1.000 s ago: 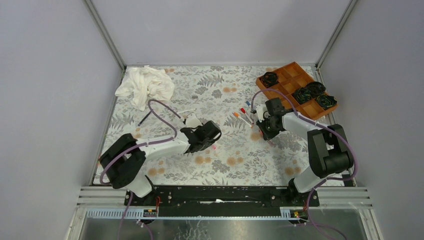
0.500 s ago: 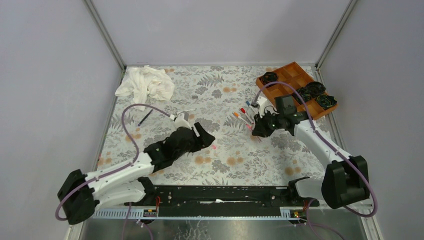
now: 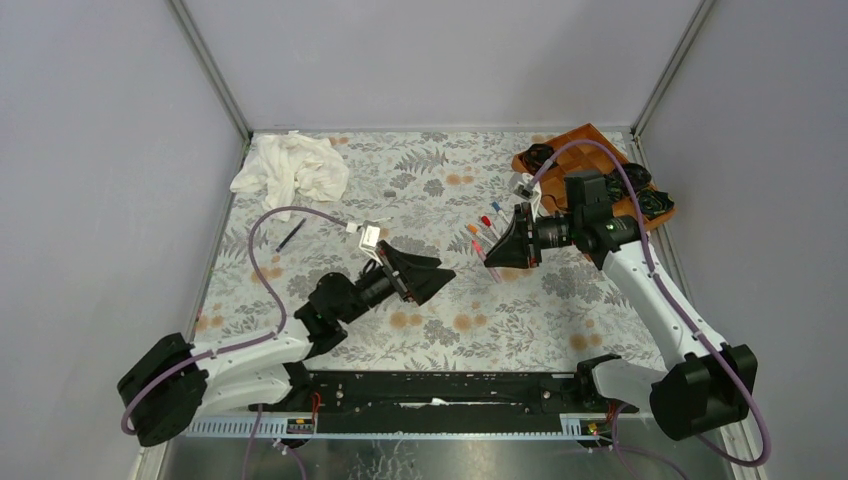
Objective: Insert the pens into the pen caps
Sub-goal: Pick up the pen from the center of the board.
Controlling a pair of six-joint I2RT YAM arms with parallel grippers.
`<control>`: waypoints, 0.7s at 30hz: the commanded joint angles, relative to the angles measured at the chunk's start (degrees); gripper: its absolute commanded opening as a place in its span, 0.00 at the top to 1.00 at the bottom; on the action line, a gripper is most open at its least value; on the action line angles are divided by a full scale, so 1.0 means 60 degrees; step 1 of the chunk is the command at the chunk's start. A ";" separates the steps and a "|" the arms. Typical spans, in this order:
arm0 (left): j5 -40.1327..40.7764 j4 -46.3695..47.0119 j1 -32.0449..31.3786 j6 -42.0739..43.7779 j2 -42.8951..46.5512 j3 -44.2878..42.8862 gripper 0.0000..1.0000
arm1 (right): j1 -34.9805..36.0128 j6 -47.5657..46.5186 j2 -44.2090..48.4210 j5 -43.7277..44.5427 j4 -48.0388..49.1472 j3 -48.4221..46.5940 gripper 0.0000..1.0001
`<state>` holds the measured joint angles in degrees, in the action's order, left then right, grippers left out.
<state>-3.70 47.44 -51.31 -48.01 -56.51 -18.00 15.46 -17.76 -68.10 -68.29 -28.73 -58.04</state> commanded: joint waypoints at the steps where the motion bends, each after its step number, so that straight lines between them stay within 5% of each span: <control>1: -0.0539 0.2523 0.0046 0.0050 -0.0980 -0.0774 0.08 | 0.0156 0.0585 0.0283 -0.1356 0.0147 -0.0322 0.93; 21: -0.1114 0.3441 -0.0121 -0.0875 -0.2973 -0.2024 0.37 | 0.0334 0.1419 0.0364 -0.1665 0.0963 0.0090 0.93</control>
<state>-8.62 62.78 -51.44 -52.40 -72.62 -27.86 16.67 -11.14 -67.09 -76.20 -25.56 -58.19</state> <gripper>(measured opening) 0.668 0.175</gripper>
